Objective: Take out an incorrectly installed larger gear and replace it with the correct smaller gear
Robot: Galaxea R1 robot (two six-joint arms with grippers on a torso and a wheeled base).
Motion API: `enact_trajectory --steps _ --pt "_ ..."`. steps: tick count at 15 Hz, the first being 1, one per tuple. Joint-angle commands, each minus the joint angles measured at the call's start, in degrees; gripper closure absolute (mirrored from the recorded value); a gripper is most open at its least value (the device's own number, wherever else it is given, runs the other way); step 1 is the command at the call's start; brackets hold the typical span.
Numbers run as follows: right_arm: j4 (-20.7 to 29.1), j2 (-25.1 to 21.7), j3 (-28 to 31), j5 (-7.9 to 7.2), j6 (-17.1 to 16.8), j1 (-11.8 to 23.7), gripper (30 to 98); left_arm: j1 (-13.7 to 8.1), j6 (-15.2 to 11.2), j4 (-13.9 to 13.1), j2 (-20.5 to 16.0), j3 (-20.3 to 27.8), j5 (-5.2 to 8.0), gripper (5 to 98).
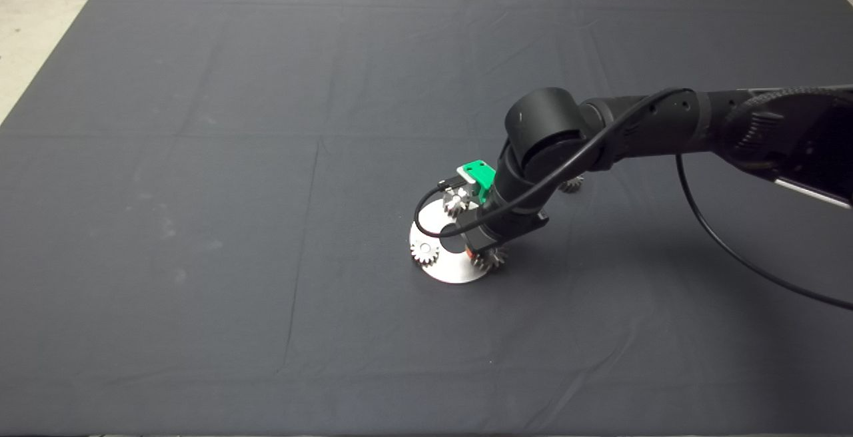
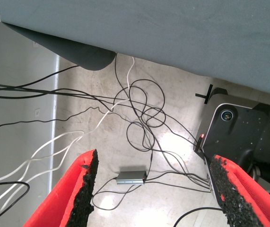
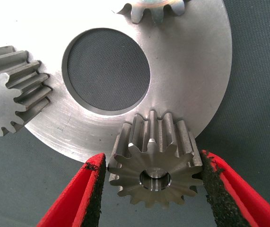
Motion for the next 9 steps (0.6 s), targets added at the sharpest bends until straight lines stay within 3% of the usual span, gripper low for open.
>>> enact_trajectory --steps 1,9 --pt "2.22 -0.01 1.28 -5.15 0.64 1.19 77.1 0.09 -0.26 -0.59 -0.22 0.85 0.30 43.9" --pt "2.31 0.11 0.97 -5.07 0.64 1.59 82.3 0.09 -0.26 -0.59 -0.13 0.85 0.30 43.9"
